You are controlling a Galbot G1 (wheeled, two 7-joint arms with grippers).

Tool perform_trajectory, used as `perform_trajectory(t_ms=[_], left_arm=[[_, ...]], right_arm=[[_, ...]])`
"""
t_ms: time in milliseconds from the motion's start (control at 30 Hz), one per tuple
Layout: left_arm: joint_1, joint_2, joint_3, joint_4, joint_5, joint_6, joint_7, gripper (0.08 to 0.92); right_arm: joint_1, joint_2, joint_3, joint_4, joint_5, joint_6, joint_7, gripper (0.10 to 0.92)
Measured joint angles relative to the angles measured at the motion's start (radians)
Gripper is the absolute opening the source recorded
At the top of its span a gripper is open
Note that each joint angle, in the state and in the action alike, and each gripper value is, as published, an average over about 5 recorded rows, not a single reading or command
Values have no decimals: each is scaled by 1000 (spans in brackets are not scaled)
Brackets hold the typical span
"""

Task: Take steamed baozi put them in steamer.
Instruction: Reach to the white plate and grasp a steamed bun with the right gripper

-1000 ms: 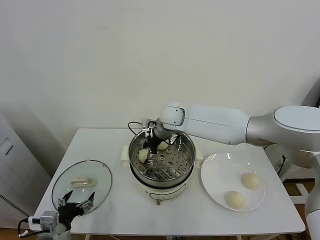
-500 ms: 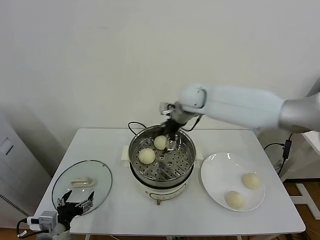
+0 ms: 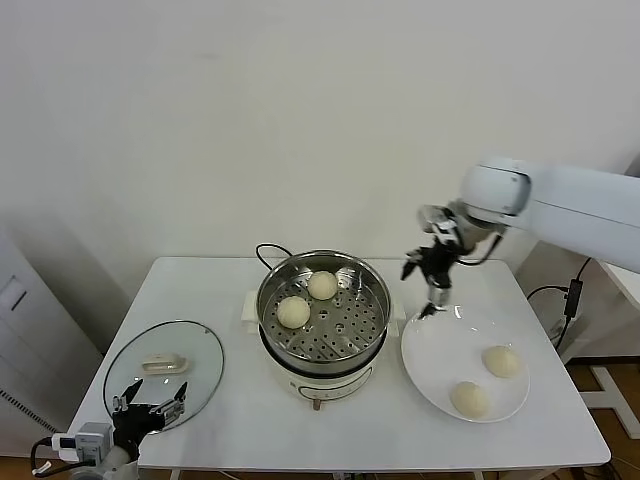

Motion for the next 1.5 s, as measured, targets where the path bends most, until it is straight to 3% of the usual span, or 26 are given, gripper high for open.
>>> perform_trajectory(t_ms=[533, 1333, 1500], left_arm=[[10, -3, -8, -2, 3, 0, 0, 823], [17, -12, -2, -10, 10, 3, -1, 823], [19, -14, 1, -13, 10, 3, -1, 823]], right_arm=[[-290, -171, 169, -20, -217, 80, -39, 823], [-703, -189, 486, -103, -428, 110, -53, 823], [-742, -186, 515, -111, -443, 105, -53, 789]])
